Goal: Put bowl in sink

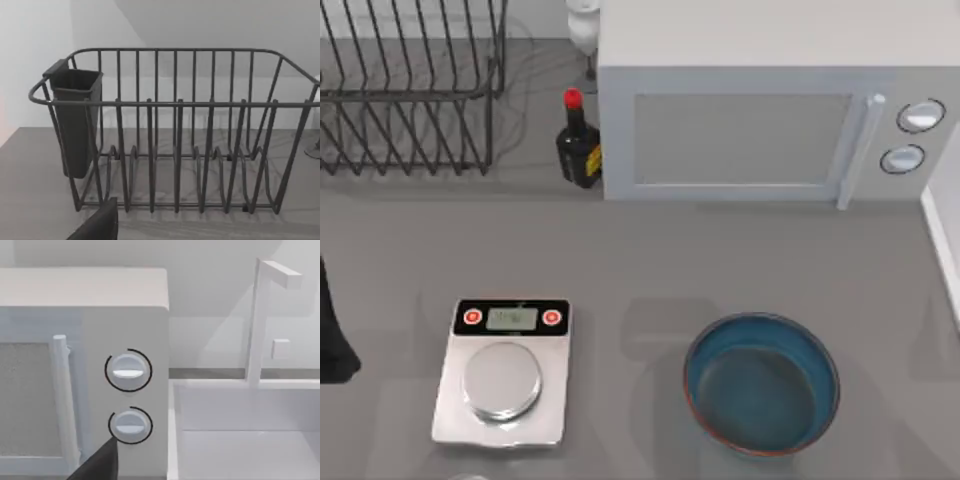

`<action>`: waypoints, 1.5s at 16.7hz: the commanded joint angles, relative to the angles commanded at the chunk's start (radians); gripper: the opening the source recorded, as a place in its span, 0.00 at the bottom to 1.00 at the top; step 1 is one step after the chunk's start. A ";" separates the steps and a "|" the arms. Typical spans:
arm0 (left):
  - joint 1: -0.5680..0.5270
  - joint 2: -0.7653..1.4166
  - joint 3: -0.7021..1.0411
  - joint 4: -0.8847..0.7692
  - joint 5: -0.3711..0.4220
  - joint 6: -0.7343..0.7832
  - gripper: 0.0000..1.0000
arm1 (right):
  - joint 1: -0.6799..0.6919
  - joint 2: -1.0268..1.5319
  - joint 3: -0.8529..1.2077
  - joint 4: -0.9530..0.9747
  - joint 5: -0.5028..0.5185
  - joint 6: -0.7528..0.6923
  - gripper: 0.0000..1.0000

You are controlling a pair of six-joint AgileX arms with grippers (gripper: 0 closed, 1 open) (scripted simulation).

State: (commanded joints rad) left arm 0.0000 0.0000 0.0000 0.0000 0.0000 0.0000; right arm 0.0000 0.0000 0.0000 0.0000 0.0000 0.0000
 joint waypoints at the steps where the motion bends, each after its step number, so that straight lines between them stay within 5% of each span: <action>1: 0.000 0.000 0.000 0.000 0.000 0.000 1.00 | 0.000 0.000 0.000 0.000 0.000 0.000 1.00; 8: 0.000 0.000 0.000 0.000 0.000 0.000 1.00 | 0.100 0.224 0.207 -0.189 -0.004 0.098 1.00; 18: 0.000 0.000 0.000 0.000 0.000 0.000 1.00 | 0.413 1.156 0.863 -0.837 -0.001 0.418 1.00; 25: 0.000 0.000 0.000 0.000 0.000 0.000 1.00 | 0.569 1.581 1.205 -1.147 0.000 0.580 1.00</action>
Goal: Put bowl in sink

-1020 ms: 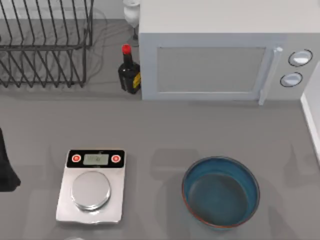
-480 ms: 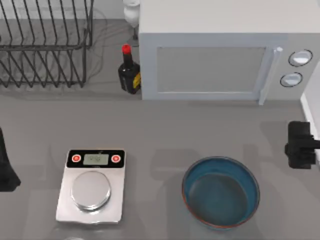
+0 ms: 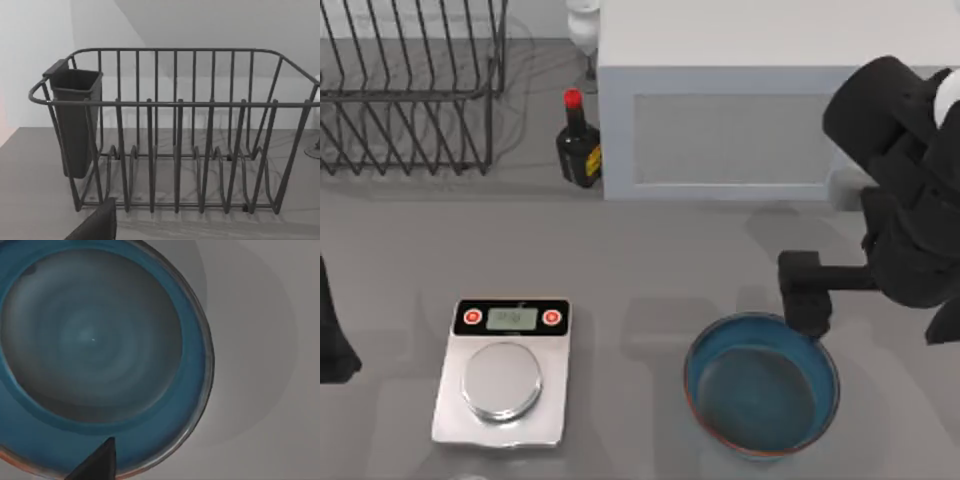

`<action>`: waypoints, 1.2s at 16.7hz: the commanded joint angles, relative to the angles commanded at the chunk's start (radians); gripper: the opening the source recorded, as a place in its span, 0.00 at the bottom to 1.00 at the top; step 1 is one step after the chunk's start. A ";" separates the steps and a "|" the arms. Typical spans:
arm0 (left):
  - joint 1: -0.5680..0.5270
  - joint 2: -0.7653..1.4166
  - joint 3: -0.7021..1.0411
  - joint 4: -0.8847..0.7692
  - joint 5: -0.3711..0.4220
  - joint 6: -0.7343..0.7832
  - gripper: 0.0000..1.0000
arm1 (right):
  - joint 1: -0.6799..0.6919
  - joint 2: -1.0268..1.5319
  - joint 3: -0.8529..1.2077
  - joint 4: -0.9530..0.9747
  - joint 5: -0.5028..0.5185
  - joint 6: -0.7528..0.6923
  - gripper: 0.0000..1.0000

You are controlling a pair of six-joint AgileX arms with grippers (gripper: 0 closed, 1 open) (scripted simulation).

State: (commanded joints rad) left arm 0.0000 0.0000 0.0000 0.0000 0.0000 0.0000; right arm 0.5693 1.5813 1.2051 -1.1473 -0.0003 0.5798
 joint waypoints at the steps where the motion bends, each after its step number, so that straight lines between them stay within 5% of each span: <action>1: 0.000 0.000 0.000 0.000 0.000 0.000 1.00 | 0.011 0.030 0.026 -0.021 0.000 0.012 1.00; 9: 0.000 0.000 0.000 0.000 0.000 0.000 1.00 | 0.020 0.061 0.038 -0.025 0.000 0.022 1.00; 20: 0.000 0.000 0.000 0.000 0.000 0.000 1.00 | 0.027 0.189 -0.218 0.360 0.001 0.030 1.00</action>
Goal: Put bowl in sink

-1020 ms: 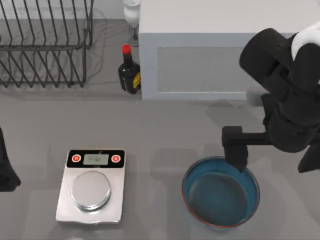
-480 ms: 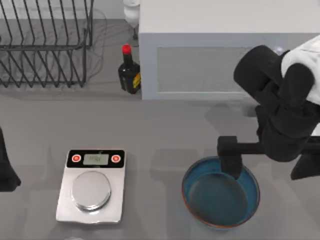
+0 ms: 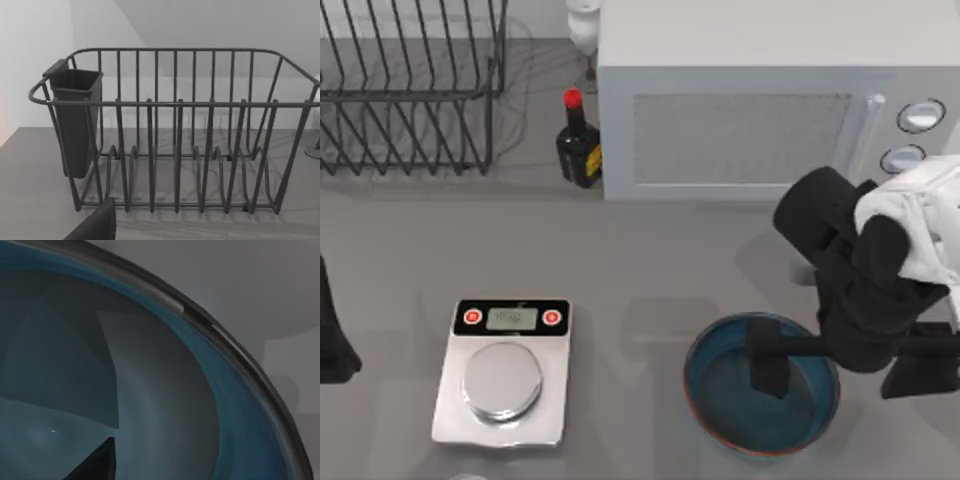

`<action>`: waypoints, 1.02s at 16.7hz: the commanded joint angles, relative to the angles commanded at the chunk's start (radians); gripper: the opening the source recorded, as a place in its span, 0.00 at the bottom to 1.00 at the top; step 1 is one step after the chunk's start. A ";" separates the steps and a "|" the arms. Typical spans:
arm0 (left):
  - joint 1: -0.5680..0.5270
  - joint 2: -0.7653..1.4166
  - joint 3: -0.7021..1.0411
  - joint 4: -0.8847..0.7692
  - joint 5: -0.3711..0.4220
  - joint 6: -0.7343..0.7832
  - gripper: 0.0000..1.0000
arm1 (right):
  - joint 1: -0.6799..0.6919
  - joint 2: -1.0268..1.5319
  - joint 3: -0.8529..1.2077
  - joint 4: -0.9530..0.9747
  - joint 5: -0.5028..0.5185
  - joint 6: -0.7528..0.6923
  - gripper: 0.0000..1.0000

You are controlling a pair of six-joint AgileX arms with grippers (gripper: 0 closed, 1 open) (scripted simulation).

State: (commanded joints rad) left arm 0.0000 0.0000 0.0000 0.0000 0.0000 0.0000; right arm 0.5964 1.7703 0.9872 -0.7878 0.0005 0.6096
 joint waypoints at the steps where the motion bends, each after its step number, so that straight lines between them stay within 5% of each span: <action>1: 0.000 0.000 0.000 0.000 0.000 0.000 1.00 | 0.000 0.000 0.000 0.000 0.000 0.000 1.00; 3: 0.000 0.000 0.000 0.000 0.000 0.000 1.00 | 0.000 0.000 0.000 0.000 0.000 0.000 1.00; 16: 0.000 0.000 0.000 0.000 0.000 0.000 1.00 | 0.000 0.000 0.000 0.000 0.000 0.000 0.02; 17: 0.000 0.000 0.000 0.000 0.000 0.000 1.00 | 0.000 0.000 0.000 0.000 0.000 0.000 0.00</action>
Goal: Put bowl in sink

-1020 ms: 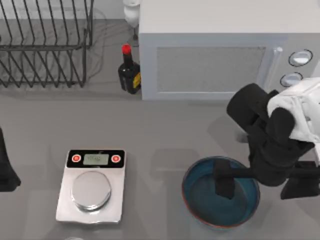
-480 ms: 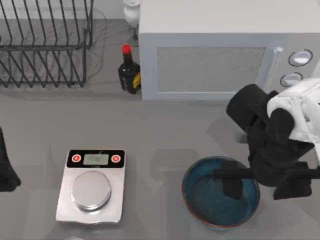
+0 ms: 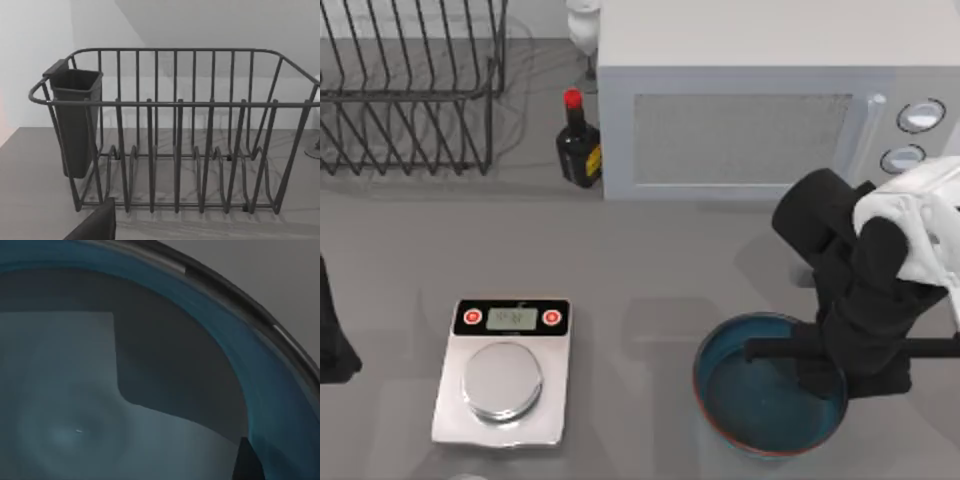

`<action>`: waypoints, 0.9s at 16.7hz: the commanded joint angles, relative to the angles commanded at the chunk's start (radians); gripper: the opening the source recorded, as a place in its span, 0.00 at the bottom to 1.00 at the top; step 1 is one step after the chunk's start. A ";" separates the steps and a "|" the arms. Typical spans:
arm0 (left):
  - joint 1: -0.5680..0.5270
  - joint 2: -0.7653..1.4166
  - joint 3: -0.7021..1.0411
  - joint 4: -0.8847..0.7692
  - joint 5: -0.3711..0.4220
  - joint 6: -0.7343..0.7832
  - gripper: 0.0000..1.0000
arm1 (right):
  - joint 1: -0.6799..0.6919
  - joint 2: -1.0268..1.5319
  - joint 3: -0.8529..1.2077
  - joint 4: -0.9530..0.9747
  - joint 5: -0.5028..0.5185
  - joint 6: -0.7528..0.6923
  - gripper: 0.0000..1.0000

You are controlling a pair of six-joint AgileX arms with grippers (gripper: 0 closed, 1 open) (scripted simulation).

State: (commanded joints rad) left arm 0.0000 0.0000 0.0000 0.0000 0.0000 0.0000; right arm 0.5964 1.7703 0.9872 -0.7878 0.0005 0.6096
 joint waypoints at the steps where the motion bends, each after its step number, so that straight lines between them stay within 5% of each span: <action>1: 0.000 0.000 0.000 0.000 0.000 0.000 1.00 | 0.000 0.000 0.000 0.000 0.000 0.000 0.00; 10: 0.000 0.000 0.000 0.000 0.000 0.000 1.00 | 0.001 -0.003 0.016 -0.016 0.000 0.000 0.00; 15: 0.000 0.000 0.000 0.000 0.000 0.000 1.00 | 0.001 -0.043 0.194 -0.240 0.001 0.002 0.00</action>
State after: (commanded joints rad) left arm 0.0000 0.0000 0.0000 0.0000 0.0000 0.0000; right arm 0.5976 1.7273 1.1816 -1.0280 0.0017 0.6113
